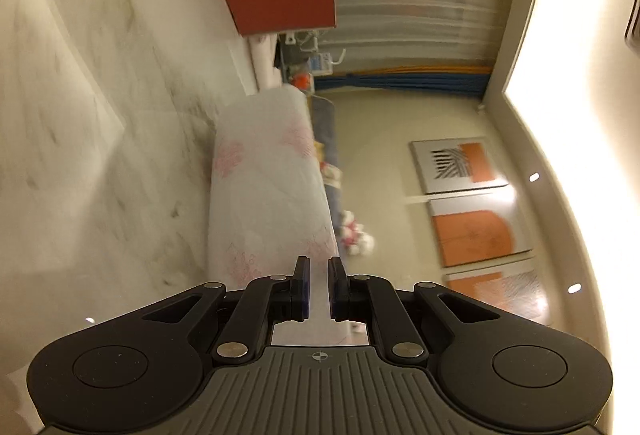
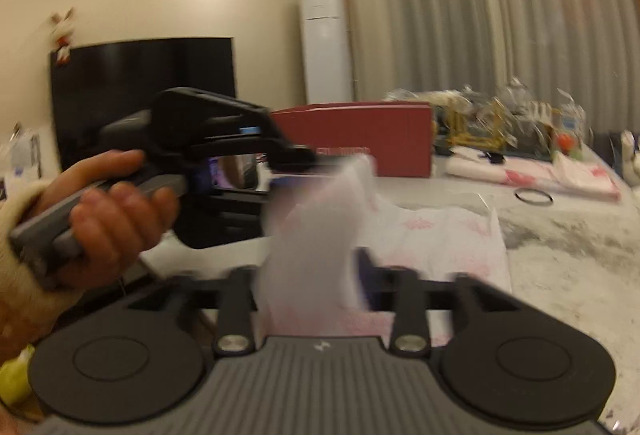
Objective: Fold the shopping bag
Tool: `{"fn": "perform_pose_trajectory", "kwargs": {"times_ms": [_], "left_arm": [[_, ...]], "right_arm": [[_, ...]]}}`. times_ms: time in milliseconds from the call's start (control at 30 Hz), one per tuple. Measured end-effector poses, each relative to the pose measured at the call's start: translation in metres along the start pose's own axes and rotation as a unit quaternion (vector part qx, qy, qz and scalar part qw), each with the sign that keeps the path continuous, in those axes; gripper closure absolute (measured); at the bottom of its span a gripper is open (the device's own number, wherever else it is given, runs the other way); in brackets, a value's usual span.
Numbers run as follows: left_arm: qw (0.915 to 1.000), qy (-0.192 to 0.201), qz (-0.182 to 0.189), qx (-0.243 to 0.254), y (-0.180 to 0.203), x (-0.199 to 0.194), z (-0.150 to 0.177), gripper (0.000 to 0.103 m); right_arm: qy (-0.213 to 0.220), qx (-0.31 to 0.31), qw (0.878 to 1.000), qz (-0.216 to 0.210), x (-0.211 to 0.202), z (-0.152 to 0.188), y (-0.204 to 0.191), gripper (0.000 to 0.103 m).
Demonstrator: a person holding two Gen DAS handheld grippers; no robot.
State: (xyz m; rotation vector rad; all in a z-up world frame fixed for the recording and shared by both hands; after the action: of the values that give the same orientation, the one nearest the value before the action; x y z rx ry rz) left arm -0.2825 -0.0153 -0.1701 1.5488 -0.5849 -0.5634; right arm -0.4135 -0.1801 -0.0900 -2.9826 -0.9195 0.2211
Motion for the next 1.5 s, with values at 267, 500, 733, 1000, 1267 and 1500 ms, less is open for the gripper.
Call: {"fn": "perform_pose_trajectory", "kwargs": {"times_ms": [267,500,733,1000,1267,1500], "left_arm": [[0.9984,-0.006,0.023,-0.051,-0.018,-0.011,-0.004,0.096],[0.998,-0.009,0.032,-0.054,-0.017,-0.01,0.004,0.096],[0.9981,-0.033,0.046,-0.022,-0.001,0.001,0.012,0.096],[0.9955,-0.09,0.029,0.005,0.008,0.042,0.024,0.096],[0.9933,-0.112,-0.026,0.007,-0.01,0.055,0.041,0.095],[0.9913,-0.118,-0.049,0.03,-0.011,0.058,0.045,0.095]], "right_arm": [[0.047,0.036,0.997,-0.052,-0.041,-0.038,0.036,0.063],[-0.086,0.086,0.991,0.056,0.012,-0.022,0.113,0.095],[-0.146,0.064,0.987,0.013,0.052,-0.011,0.1,0.095],[-0.14,0.058,0.988,0.001,0.06,-0.009,0.096,0.095],[-0.138,0.058,0.989,0.003,0.065,-0.01,0.107,0.093],[-0.085,0.031,0.993,0.079,0.022,-0.037,0.12,0.088]]}}
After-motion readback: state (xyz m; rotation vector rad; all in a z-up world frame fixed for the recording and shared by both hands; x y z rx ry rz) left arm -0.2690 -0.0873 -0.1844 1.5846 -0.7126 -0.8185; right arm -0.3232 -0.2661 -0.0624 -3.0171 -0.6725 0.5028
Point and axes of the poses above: each gripper's, at about its wrist camera, not at the fingertips, and x roughly the way its jaws point, y to its right, z to its underside, the point moved 4 cm from there along x, roughly the way its jaws point, and after that the axes turned 11 degrees about y, right-handed, at the moved point
